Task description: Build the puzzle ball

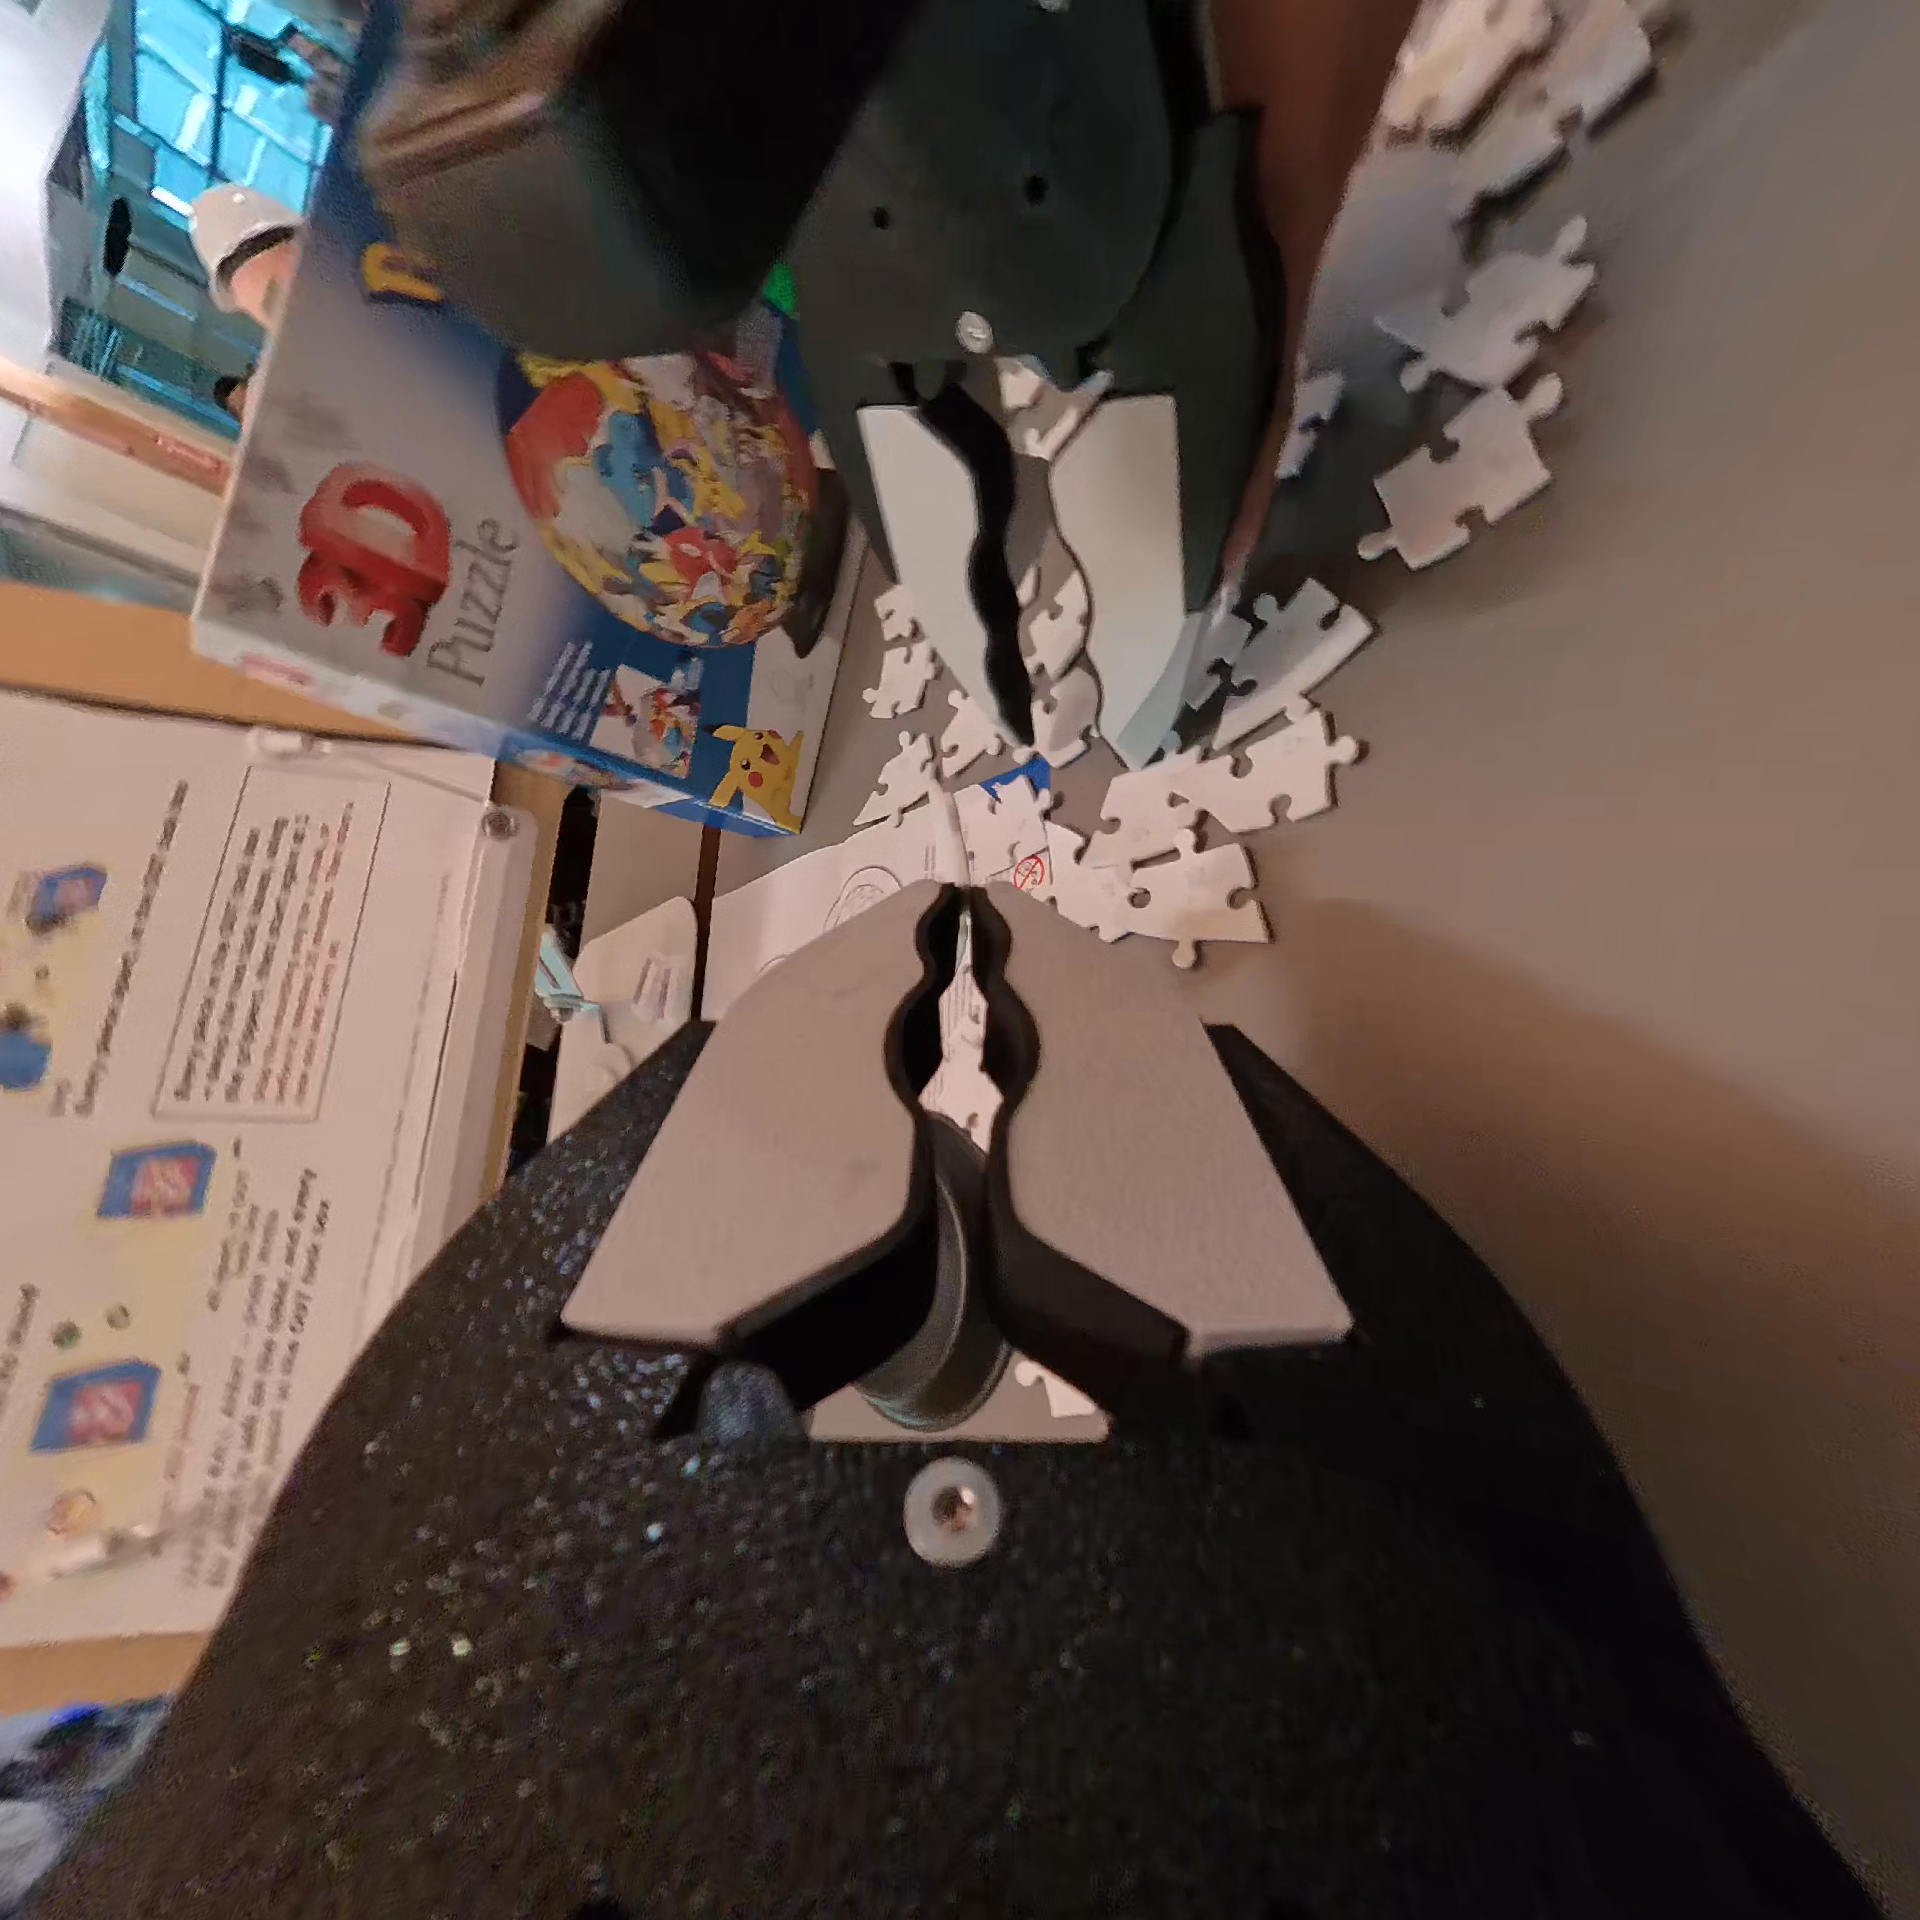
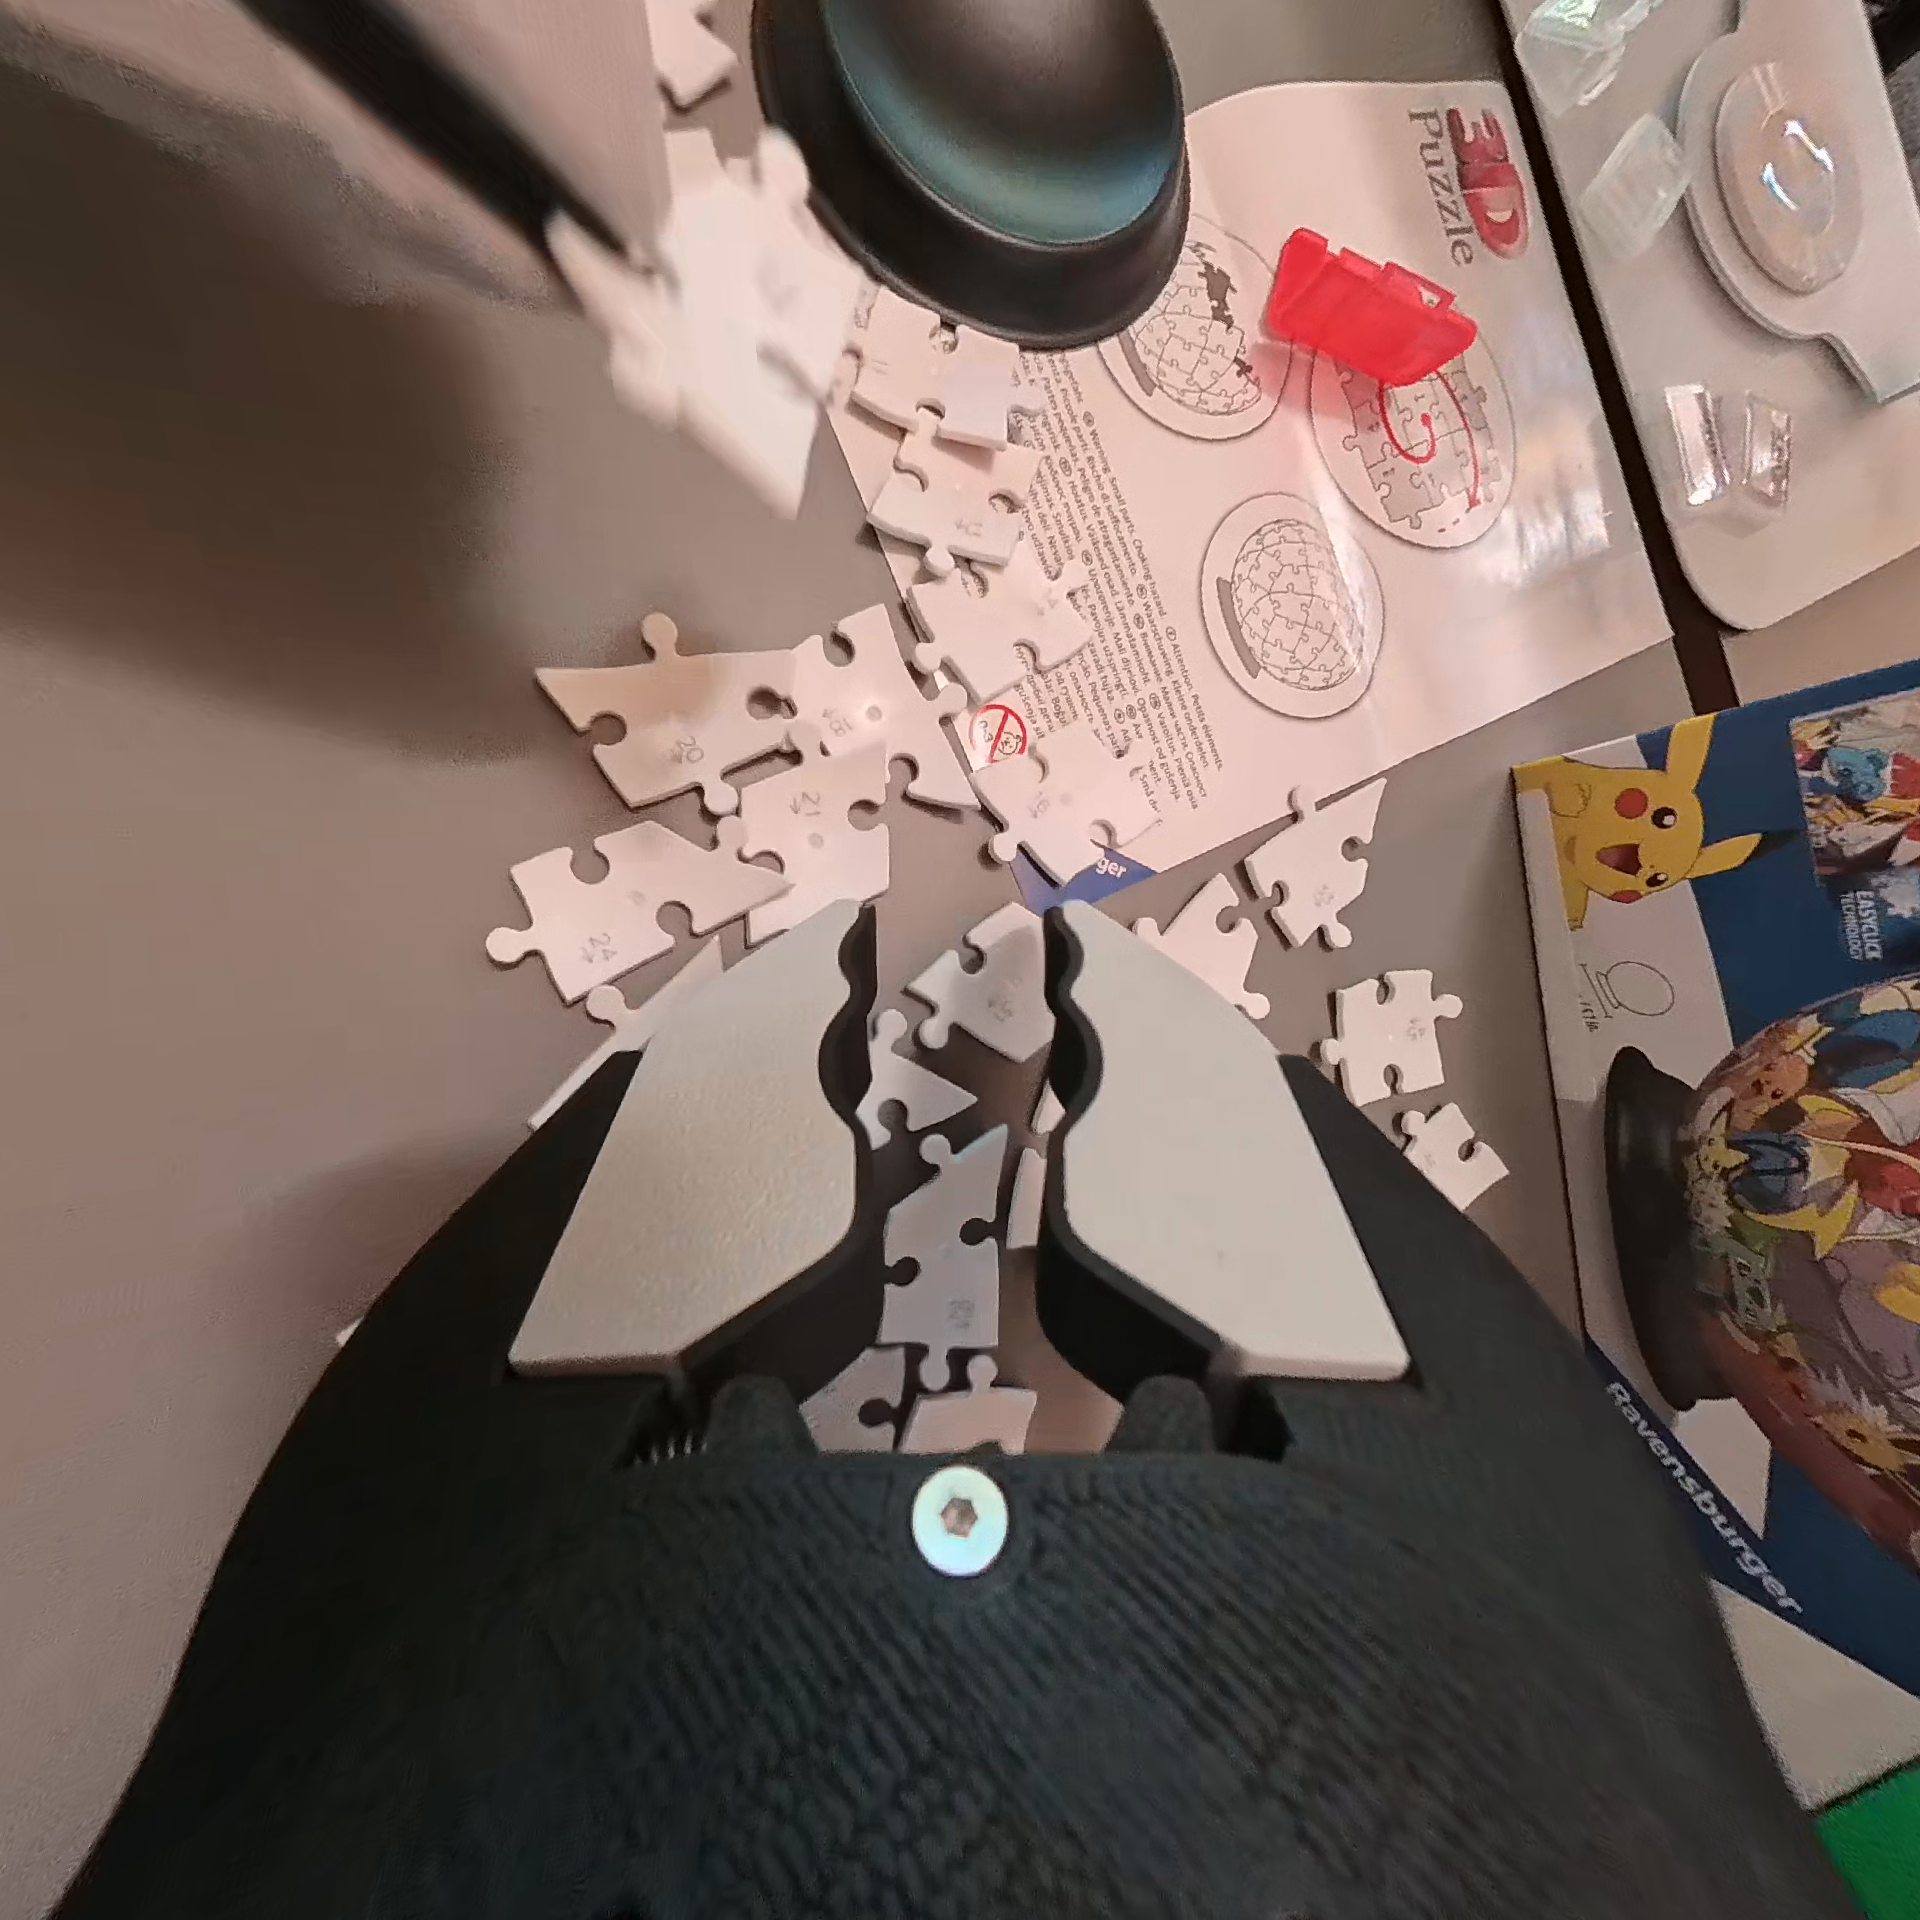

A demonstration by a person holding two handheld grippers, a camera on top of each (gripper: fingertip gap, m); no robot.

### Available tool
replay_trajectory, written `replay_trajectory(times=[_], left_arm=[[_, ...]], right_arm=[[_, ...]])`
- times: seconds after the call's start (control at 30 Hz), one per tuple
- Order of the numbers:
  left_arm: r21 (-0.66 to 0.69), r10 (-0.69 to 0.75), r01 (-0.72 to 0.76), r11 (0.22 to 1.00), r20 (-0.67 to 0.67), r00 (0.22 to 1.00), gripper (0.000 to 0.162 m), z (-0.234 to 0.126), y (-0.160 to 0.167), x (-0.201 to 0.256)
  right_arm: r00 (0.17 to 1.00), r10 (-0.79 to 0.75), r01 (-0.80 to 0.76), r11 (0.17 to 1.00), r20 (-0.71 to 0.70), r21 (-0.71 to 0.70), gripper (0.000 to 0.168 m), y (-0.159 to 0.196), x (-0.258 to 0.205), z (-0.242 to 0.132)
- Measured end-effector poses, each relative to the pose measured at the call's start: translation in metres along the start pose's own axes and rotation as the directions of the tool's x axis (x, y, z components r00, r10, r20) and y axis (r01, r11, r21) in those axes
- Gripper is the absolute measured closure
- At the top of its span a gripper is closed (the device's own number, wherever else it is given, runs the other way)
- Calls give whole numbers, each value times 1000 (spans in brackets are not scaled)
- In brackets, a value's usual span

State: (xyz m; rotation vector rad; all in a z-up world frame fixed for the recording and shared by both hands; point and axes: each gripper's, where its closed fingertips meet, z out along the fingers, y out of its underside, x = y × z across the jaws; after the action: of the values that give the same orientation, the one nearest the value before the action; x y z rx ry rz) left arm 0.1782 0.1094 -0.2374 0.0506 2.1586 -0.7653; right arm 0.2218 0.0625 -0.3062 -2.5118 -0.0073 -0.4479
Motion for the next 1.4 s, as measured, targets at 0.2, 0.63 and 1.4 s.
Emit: replay_trajectory(times=[0.2,0.63,1.4], left_arm=[[-110,342,-354,929,-116,933,161,33,-3,19],[-35,593,-623,781,-272,758,161,78,-12,40],[122,-687,688,715,302,661,119,-146,91,-127]], right_arm=[[999,33,-34,999,-38,-42,131,22,5,-15],[988,132,-133,991,-84,4,126,35,17,-37],[947,319,-292,900,-32,325,126,-13,7,-85]])
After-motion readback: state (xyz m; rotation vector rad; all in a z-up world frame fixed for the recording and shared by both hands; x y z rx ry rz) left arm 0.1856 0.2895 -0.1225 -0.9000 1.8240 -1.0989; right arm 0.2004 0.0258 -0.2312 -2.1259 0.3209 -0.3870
